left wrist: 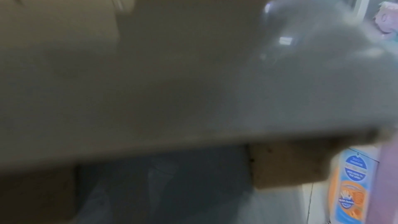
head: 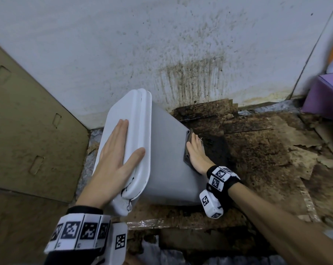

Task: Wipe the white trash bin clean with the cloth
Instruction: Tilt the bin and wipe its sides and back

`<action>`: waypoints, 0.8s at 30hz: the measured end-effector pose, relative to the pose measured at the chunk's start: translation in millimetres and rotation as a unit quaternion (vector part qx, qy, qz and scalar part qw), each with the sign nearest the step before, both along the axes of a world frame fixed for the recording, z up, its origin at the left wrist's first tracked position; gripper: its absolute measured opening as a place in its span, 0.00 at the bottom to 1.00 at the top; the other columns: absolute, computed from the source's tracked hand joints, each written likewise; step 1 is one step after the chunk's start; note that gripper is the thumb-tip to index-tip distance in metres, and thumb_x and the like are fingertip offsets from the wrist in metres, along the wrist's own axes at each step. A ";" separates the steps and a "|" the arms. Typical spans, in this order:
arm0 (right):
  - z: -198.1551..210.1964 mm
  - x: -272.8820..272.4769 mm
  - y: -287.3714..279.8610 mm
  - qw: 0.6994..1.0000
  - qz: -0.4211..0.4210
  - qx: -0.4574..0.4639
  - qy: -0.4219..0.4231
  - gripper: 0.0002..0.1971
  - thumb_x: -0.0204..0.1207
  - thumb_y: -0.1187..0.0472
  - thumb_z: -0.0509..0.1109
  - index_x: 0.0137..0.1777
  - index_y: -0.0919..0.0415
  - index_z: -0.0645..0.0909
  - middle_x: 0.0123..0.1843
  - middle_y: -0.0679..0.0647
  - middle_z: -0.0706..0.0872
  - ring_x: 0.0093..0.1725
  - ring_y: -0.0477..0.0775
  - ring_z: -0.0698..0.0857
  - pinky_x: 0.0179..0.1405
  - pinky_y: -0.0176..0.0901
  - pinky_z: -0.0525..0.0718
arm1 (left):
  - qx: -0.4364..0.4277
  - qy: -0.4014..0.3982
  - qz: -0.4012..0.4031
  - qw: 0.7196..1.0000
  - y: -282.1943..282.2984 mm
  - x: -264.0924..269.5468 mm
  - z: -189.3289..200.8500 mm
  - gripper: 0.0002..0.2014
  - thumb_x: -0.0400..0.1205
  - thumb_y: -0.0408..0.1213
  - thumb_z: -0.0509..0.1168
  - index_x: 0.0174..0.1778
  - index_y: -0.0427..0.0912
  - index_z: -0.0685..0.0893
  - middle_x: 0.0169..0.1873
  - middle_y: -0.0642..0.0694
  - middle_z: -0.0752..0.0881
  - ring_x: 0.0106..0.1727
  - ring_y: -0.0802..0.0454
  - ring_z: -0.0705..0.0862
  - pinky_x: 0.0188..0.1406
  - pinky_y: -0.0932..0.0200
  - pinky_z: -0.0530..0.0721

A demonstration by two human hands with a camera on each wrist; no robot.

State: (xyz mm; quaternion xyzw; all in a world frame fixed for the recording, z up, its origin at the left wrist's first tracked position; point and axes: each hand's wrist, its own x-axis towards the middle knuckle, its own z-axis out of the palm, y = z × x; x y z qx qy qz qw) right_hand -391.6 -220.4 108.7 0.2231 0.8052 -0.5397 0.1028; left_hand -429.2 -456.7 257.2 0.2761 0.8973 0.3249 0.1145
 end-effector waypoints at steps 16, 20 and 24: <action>51.6 10.5 -67.0 0.976 0.009 -0.011 0.219 0.29 0.93 0.48 0.42 0.89 0.45 0.35 0.90 0.40 0.34 0.87 0.35 0.33 0.86 0.41 0.36 | 0.000 0.030 -0.005 1.000 2.9 -3.3 -5.4 0.46 0.78 0.71 0.51 0.91 0.59 0.45 0.90 0.64 0.46 0.88 0.69 0.44 0.88 0.57 0.45; 28.0 23.5 -60.7 0.974 -0.002 -0.006 0.228 0.28 0.93 0.48 0.44 0.89 0.43 0.37 0.90 0.36 0.36 0.87 0.32 0.35 0.87 0.41 0.38 | 0.001 0.028 -0.003 1.000 3.7 -2.6 -4.4 0.43 0.81 0.66 0.54 0.91 0.59 0.46 0.90 0.63 0.46 0.88 0.69 0.45 0.87 0.59 0.45; -17.6 49.6 -49.1 0.978 -0.034 0.004 0.206 0.26 0.92 0.48 0.44 0.85 0.36 0.37 0.89 0.35 0.38 0.87 0.33 0.37 0.90 0.49 0.41 | 0.006 0.020 0.001 1.000 1.5 -2.3 -3.4 0.43 0.81 0.65 0.55 0.91 0.59 0.47 0.89 0.64 0.47 0.88 0.68 0.46 0.87 0.58 0.45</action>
